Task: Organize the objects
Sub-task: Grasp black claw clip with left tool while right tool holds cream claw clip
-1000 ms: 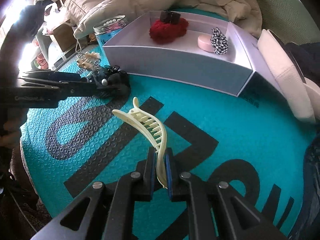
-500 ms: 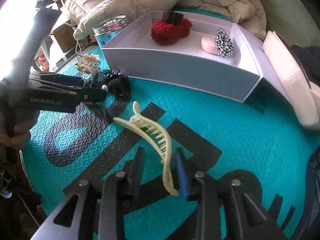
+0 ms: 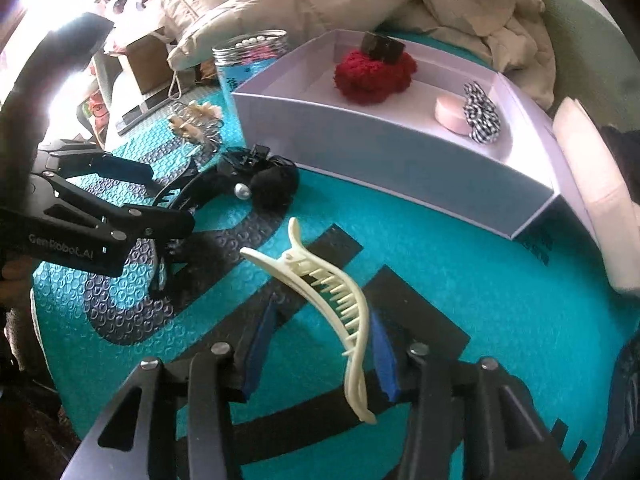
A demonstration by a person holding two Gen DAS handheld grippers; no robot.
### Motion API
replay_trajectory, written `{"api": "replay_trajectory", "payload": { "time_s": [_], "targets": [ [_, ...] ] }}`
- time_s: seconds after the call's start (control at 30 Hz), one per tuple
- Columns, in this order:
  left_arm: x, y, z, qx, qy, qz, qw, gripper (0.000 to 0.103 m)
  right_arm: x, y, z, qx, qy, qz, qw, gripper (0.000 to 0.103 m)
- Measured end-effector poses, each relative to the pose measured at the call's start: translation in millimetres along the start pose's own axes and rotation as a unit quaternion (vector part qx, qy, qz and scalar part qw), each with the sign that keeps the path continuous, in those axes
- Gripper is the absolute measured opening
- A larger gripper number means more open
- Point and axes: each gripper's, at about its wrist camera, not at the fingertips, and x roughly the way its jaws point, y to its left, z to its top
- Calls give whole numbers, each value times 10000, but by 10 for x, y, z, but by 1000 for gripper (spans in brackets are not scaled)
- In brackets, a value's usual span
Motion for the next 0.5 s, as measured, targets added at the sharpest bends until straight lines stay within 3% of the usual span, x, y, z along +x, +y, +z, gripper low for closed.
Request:
{"api": "replay_trajectory", "payload": {
  "time_s": [0.07, 0.17, 0.27, 0.43, 0.5],
  "targets": [
    [-9, 11, -22, 12, -36, 104, 9999, 80, -13, 24, 4, -37, -35, 55, 10000, 23],
    [-30, 7, -47, 19, -96, 213, 9997, 70, -25, 53, -14, -93, -17, 51, 9999, 21],
    [-67, -20, -77, 71, -151, 197, 9997, 57, -43, 68, -35, -74, -15, 75, 9999, 20],
    [-120, -96, -83, 352, -302, 19, 9989, 25, -84, 55, -57, 152, -80, 313, 9994, 18],
    [-145, -84, -71, 295, -279, 15, 9992, 19, -112, 62, -68, 204, -98, 353, 9991, 18]
  ]
}}
